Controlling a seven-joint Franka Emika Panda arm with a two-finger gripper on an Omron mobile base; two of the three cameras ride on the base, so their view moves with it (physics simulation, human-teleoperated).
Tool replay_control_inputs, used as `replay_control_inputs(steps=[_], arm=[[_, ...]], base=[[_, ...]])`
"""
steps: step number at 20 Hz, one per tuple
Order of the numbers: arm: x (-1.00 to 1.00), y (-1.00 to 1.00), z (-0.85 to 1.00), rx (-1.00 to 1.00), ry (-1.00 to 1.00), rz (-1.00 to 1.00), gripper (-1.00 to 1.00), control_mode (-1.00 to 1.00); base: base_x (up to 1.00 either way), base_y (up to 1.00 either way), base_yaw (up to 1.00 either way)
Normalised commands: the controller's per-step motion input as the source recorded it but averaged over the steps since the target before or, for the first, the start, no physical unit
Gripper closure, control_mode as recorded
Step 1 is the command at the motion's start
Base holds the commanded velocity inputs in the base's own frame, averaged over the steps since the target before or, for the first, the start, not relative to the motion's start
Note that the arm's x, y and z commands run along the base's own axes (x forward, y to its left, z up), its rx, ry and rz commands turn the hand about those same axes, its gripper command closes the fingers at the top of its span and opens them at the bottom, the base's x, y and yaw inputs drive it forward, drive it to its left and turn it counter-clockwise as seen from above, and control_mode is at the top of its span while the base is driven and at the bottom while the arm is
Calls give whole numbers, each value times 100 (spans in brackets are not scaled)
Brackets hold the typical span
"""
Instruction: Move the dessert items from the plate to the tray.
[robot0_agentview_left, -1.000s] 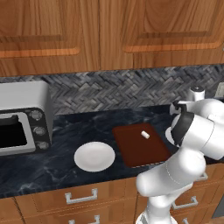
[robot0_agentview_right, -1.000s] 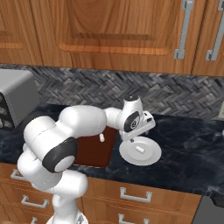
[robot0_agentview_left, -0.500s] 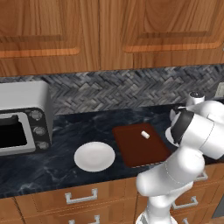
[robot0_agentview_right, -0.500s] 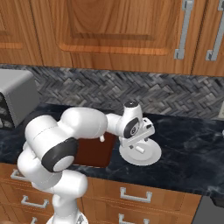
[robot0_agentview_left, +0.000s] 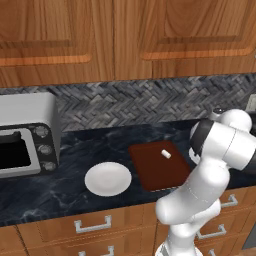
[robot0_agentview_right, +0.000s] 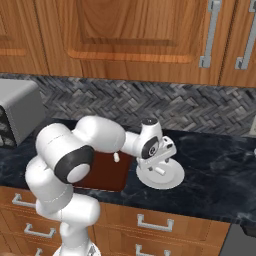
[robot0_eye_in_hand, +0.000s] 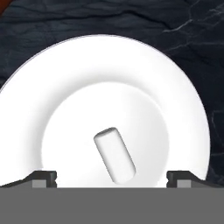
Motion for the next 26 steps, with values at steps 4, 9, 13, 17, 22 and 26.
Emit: replay_control_inputs(steps=[4, 9, 13, 17, 22, 26], arm=[[0, -5, -22, 0, 0, 0, -100, -100], [1, -12, -37, 0, 1, 0, -100, -100], [20, -17, -31, 0, 3, 0, -100, -100], [26, -3, 0, 0, 3, 0, -100, -100], [5, -1, -30, 5, 9, 0, -100, -100], [0, 0, -40, 8, 2, 0, 100, -100]], base=[[0, 0, 0], [0, 0, 0], [0, 0, 0], [0, 0, 0], [0, 0, 0], [0, 0, 0]])
